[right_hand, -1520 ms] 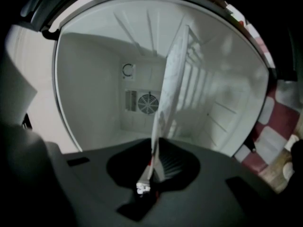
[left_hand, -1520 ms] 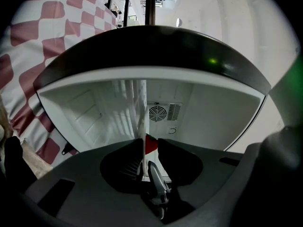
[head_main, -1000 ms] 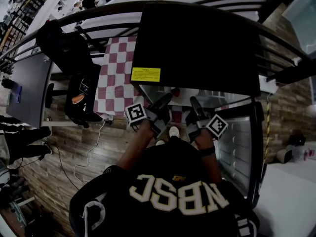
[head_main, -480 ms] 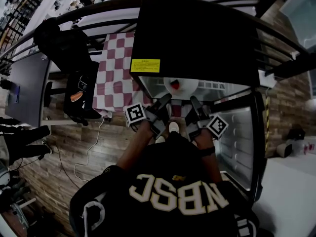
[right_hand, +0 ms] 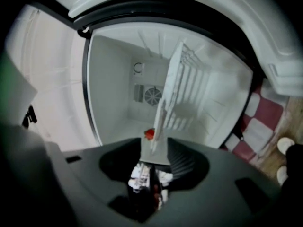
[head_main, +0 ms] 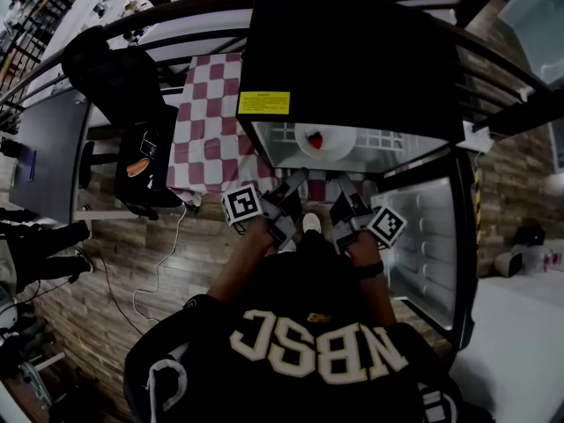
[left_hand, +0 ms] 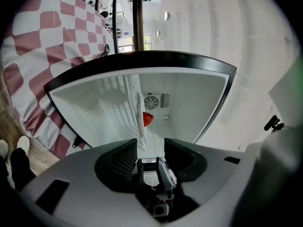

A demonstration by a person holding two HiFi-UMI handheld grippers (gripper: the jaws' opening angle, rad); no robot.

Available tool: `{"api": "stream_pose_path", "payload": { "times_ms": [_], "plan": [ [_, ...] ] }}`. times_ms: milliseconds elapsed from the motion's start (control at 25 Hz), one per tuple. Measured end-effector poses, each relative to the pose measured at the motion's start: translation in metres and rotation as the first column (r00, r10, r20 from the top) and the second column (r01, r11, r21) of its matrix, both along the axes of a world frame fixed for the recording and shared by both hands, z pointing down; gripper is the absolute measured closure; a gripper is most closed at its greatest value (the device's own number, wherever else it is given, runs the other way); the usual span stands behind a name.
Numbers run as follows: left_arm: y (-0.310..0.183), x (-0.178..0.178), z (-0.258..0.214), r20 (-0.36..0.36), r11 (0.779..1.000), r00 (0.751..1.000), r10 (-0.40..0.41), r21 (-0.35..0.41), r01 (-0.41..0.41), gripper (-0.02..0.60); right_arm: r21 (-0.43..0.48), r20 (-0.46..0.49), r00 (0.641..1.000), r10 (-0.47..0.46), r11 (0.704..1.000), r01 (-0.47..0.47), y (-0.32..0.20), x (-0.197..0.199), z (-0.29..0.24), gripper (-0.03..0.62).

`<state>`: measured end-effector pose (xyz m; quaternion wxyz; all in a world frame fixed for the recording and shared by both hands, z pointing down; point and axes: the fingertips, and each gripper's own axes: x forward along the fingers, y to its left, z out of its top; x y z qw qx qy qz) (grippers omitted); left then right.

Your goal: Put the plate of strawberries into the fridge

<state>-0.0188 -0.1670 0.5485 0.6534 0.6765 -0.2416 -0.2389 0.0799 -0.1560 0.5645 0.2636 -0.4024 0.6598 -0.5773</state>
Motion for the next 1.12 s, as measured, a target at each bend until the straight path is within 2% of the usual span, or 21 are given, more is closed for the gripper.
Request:
{"api": "stream_pose_path", "payload": {
  "times_ms": [80,200,280,440,520,680,760,840,960,1120],
  "plan": [
    [0.002,0.000,-0.001,0.036,1.000,0.999,0.013,0.021,-0.014,0.391,-0.004,-0.074,0.997,-0.029,1.000,0.029,0.004,-0.003,0.000,0.408],
    [0.006,0.001,-0.001,0.139,0.994,0.989,0.044,0.090,-0.057,0.393,-0.006,-0.157,0.986,-0.055,0.998,0.055,0.010,-0.008,0.000,0.411],
    [0.008,0.002,0.002,0.205,0.990,0.977,0.055,0.113,-0.080,0.393,0.037,-0.163,0.984,-0.067,0.997,0.074,0.008,-0.012,-0.005,0.414],
    [0.010,0.004,0.006,0.303,0.982,0.951,0.064,0.150,-0.114,0.393,-0.006,-0.176,0.983,-0.056,0.998,0.056,0.012,-0.009,0.002,0.424],
    [0.010,0.003,0.007,0.322,0.981,0.945,0.062,0.155,-0.118,0.394,0.035,-0.182,0.981,-0.064,0.997,0.072,0.009,-0.010,-0.002,0.428],
    [0.007,0.003,0.008,0.330,0.982,0.942,0.058,0.153,-0.114,0.400,0.035,-0.162,0.985,-0.064,0.997,0.071,0.006,-0.009,-0.005,0.437],
    [0.005,0.004,0.008,0.335,0.982,0.941,0.049,0.154,-0.107,0.403,0.081,-0.139,0.987,-0.077,0.993,0.089,0.000,-0.012,-0.012,0.444],
    [0.002,0.004,0.007,0.353,0.981,0.935,0.037,0.164,-0.101,0.408,0.101,-0.156,0.984,-0.087,0.989,0.104,-0.004,-0.013,-0.014,0.451],
    [-0.005,0.004,0.007,0.405,0.978,0.914,0.017,0.185,-0.100,0.425,0.099,-0.215,0.972,-0.096,0.988,0.120,-0.010,-0.012,-0.012,0.462],
    [-0.013,0.003,0.018,0.508,0.974,0.861,0.003,0.194,-0.118,0.437,0.091,-0.292,0.950,-0.114,0.985,0.146,-0.019,-0.010,-0.006,0.471]
  ]
}}
